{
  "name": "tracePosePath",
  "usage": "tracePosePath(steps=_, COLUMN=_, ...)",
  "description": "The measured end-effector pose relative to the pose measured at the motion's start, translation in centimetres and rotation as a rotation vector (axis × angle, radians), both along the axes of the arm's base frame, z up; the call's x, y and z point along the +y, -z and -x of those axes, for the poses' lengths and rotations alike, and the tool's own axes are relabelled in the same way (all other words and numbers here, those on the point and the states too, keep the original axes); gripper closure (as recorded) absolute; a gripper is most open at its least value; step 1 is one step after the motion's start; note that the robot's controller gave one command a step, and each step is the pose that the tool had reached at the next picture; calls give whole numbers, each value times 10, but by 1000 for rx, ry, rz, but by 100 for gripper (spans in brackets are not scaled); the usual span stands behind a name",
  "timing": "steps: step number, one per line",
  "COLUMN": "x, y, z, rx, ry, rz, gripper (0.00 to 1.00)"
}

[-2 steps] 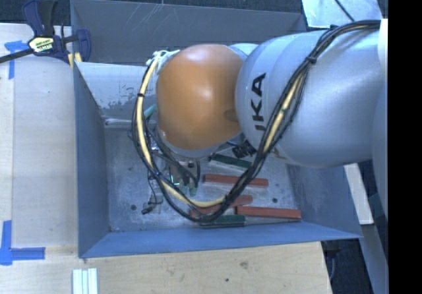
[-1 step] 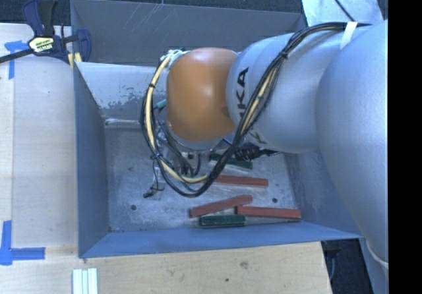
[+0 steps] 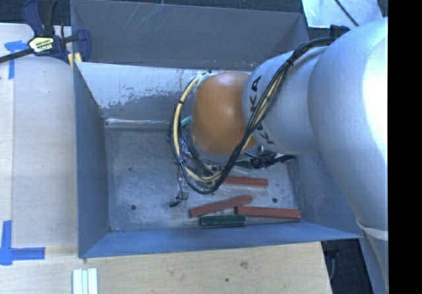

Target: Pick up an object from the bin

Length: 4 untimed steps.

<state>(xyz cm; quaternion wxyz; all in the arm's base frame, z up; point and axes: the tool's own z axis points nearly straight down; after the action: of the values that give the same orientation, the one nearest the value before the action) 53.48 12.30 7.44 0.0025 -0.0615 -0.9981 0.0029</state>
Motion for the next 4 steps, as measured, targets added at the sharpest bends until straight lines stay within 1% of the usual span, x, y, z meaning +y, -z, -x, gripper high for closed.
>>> tracePosePath(steps=1, x=-80, y=-24, z=18, rx=-6, ry=-15, rz=-1, gripper=0)
tracePosePath(steps=2, x=-131, y=3, z=-4, rx=-9, ry=-50, rz=-7, gripper=0)
tracePosePath(steps=3, x=-129, y=-2, z=-8, rx=-25, ry=-52, rz=-6, gripper=100)
tracePosePath(steps=4, x=-129, y=3, z=-4, rx=-14, ry=-52, rz=-6, gripper=0)
